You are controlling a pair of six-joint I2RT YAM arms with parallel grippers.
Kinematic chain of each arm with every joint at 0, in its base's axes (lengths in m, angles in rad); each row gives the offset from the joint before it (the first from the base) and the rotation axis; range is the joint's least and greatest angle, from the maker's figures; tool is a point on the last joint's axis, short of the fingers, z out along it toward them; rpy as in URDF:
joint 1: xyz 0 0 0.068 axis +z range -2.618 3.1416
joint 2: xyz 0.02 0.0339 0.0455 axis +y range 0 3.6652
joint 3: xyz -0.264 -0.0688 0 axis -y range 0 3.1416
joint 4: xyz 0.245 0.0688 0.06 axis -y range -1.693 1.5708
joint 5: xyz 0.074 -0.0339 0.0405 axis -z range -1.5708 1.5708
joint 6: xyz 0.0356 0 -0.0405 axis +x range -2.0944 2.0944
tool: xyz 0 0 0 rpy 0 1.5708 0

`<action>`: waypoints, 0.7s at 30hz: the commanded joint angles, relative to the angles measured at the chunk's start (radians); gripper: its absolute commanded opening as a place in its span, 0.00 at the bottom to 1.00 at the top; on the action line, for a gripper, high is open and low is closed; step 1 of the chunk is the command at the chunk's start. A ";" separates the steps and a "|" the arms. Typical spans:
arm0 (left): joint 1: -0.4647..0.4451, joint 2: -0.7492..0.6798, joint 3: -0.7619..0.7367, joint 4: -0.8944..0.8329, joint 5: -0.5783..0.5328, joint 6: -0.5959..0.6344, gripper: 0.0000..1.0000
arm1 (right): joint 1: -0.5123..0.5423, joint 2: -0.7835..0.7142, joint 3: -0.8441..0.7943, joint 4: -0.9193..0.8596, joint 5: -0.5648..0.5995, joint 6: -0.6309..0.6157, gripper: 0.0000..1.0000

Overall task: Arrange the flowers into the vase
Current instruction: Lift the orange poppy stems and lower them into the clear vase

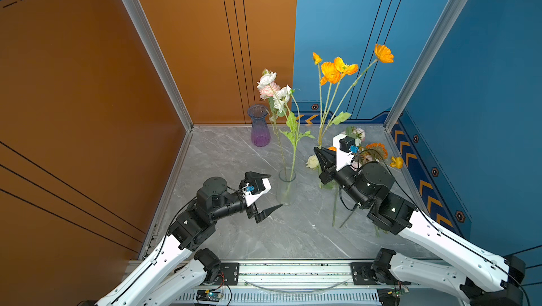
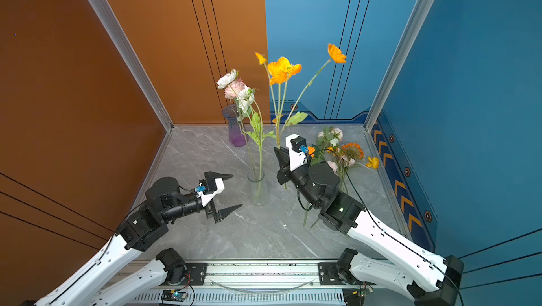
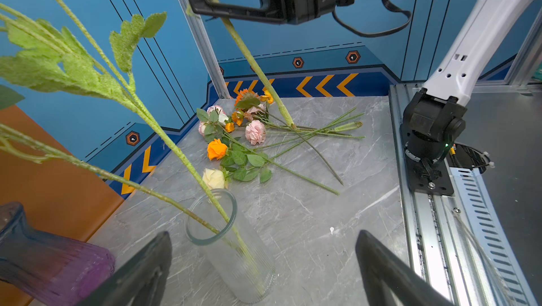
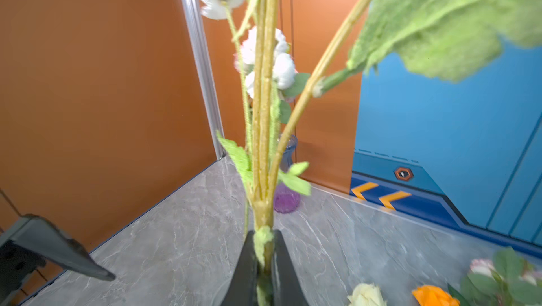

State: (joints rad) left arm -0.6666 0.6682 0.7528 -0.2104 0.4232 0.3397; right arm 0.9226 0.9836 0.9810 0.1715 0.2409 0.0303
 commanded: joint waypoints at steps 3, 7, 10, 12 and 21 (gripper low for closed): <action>-0.007 -0.012 -0.020 -0.017 -0.074 -0.004 0.98 | 0.119 0.057 0.039 0.250 0.019 -0.274 0.02; 0.010 -0.003 -0.013 -0.016 -0.063 -0.018 0.98 | 0.151 0.145 0.061 0.310 -0.014 -0.323 0.02; 0.009 -0.007 -0.008 -0.035 -0.075 -0.020 0.98 | 0.168 0.224 0.085 0.345 -0.008 -0.360 0.02; -0.004 -0.015 -0.012 -0.041 -0.084 -0.021 0.98 | 0.172 0.270 0.092 0.387 -0.003 -0.373 0.02; -0.032 -0.027 -0.021 -0.052 -0.122 -0.006 0.98 | 0.172 0.455 0.142 0.441 0.031 -0.433 0.02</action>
State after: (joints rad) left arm -0.6945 0.6449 0.7399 -0.2420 0.3202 0.3351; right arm 1.0916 1.4181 1.0870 0.5453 0.2417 -0.3664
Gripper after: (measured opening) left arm 0.979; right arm 0.089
